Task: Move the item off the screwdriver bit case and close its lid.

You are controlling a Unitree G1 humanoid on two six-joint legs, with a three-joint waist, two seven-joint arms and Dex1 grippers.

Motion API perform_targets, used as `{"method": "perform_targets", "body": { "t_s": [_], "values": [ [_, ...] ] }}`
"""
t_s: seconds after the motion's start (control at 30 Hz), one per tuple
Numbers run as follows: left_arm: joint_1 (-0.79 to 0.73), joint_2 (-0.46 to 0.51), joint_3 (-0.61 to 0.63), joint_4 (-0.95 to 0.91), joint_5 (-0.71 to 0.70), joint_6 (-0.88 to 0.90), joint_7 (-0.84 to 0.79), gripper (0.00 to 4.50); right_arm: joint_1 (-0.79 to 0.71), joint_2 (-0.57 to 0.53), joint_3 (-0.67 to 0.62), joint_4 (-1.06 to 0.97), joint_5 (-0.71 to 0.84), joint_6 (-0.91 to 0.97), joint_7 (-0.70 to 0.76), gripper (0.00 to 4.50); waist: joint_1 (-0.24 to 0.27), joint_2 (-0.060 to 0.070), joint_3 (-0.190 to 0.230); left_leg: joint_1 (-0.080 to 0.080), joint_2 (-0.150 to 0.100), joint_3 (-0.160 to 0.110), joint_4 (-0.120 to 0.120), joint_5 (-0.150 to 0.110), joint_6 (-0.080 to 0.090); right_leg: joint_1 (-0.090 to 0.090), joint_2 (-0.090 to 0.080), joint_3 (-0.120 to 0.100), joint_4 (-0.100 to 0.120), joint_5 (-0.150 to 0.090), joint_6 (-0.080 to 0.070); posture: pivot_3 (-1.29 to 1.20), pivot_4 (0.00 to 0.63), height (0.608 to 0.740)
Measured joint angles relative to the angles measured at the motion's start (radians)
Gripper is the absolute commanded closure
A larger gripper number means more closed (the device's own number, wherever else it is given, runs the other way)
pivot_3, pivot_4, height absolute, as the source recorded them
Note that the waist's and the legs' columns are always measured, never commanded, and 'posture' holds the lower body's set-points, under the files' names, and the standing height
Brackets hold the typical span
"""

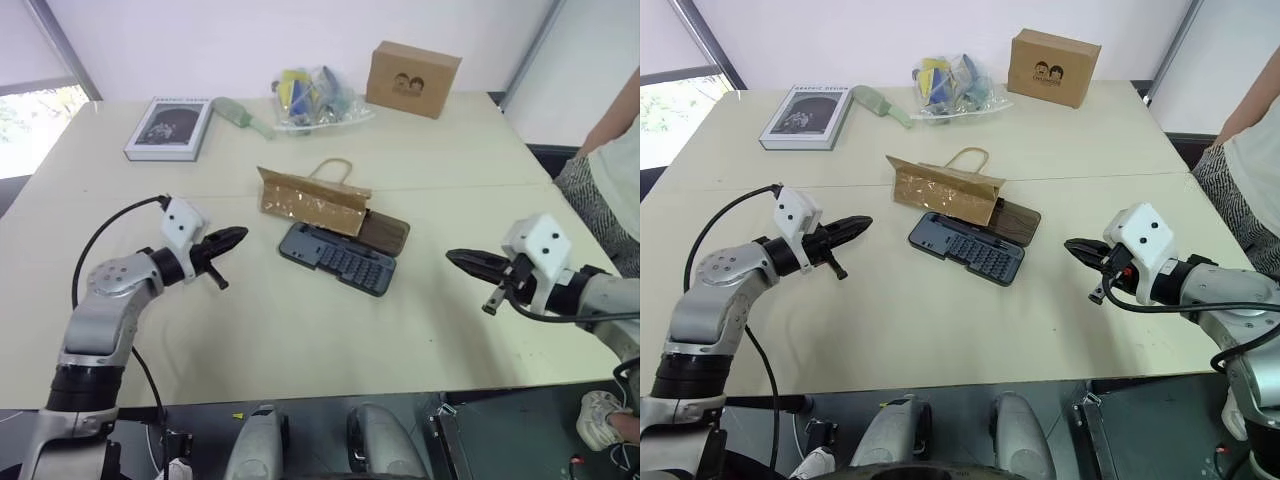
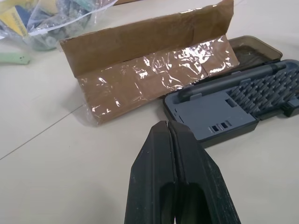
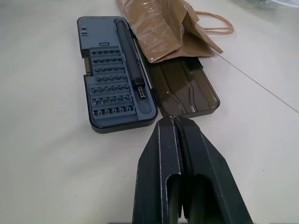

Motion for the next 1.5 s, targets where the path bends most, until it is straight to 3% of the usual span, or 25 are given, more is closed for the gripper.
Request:
{"method": "perform_targets", "body": {
  "t_s": [1.4, 1.5],
  "values": [
    [0.019, -0.017, 0.0, -0.019, -0.005, 0.021, 0.016, 4.5, -0.016, 0.0, 0.021, 0.001, 0.006, 0.0, -0.013, 4.46, 0.0, 0.0, 0.0, 0.0, 0.0, 0.0, 0.0, 0.0, 0.0, 0.0, 0.0, 0.0, 0.0, 0.0, 0.0, 0.0, 0.15, 0.74],
    [0.019, -0.018, -0.001, -0.019, -0.005, 0.021, 0.016, 4.5, -0.031, 0.001, 0.023, 0.003, 0.01, 0.001, -0.019, 3.68, 0.0, 0.0, 0.0, 0.0, 0.0, 0.0, 0.0, 0.0, 0.0, 0.0, 0.0, 0.0, 0.0, 0.0, 0.0, 0.0, 0.15, 0.74]
  ]
}}
